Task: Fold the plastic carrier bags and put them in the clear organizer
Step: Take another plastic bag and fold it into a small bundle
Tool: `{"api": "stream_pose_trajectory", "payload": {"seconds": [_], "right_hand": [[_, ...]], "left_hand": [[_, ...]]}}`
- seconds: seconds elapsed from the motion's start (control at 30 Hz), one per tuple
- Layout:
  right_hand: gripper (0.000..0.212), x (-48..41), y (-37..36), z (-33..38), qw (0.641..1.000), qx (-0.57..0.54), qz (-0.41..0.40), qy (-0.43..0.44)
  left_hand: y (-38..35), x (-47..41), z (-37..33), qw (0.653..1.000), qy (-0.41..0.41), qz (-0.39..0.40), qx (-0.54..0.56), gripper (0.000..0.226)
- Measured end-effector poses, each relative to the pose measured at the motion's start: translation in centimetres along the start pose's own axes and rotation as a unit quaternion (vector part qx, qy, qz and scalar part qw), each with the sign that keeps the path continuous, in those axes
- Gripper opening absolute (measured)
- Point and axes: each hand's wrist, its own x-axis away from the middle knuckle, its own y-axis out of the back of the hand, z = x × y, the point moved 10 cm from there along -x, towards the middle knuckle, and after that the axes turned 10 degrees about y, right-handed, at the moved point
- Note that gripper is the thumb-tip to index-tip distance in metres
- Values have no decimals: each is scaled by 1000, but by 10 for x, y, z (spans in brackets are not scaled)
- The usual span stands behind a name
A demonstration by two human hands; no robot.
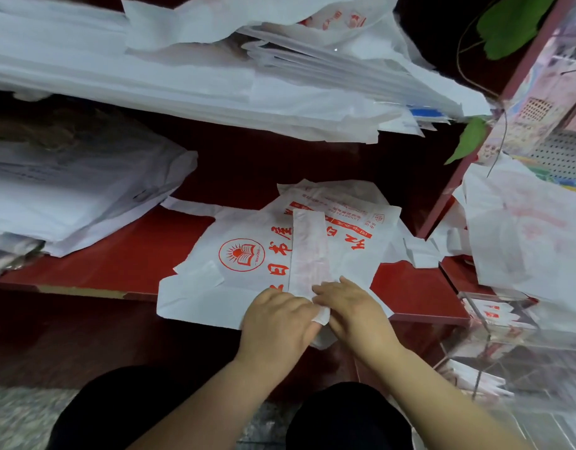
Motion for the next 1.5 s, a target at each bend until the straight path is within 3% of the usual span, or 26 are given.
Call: {"api": "stream_pose_trajectory", "payload": {"seconds": [0.07, 0.17, 0.23, 0.4, 0.53, 0.7, 0.8, 0.9, 0.97, 1.03, 1.13, 1.2, 1.33, 1.5], "right_hand": [[27, 9, 0, -8, 999, -25, -13, -18], [29, 15, 5, -16, 998, -42, -43, -31], [33, 14, 11, -17, 996, -52, -66, -39], [37, 9, 16, -26, 987, -107, -60, -108], [36, 8, 8, -43, 965, -170, -37, -197], [40, 4, 6, -65, 914, -233, -65, -325], [35, 0, 1, -79, 888, -239, -73, -386], [34, -5, -5, -89, 881, -211, -42, -421], [33, -8, -8, -91, 886, -167, -9, -434], [21, -10, -10, -90, 891, -109, 25, -439], [17, -12, -10, -88, 894, -74, 41, -439], [17, -13, -9, -88, 895, -70, 42, -438], [17, -13, -7, -86, 896, -64, 45, -437], [27, -13, -6, -85, 893, -59, 47, -444]], "left_hand": [[-2, 4, 1, 1000, -17, 8, -7, 19], [-2, 11, 36, 998, 8, 40, -48, 45], [14, 12, 58, 998, 3, 25, -52, 29], [55, 2, 111, 993, 41, 71, -90, 30], [75, 1, 174, 964, 209, 165, 1, 14], [89, -10, 225, 897, 393, 94, 177, 18], [82, -18, 236, 875, 437, 78, 194, 13], [81, -21, 244, 877, 462, 64, 113, 5], [86, -26, 239, 892, 449, 45, -18, 20], [91, -38, 213, 923, 374, -19, -84, 24], [73, -52, 126, 984, 160, -58, -52, 28], [41, -54, 67, 997, 59, 5, -40, 35], [-41, -44, 34, 964, 108, 237, -51, 50], [-62, -35, 49, 942, 158, 279, -95, 52]]}}
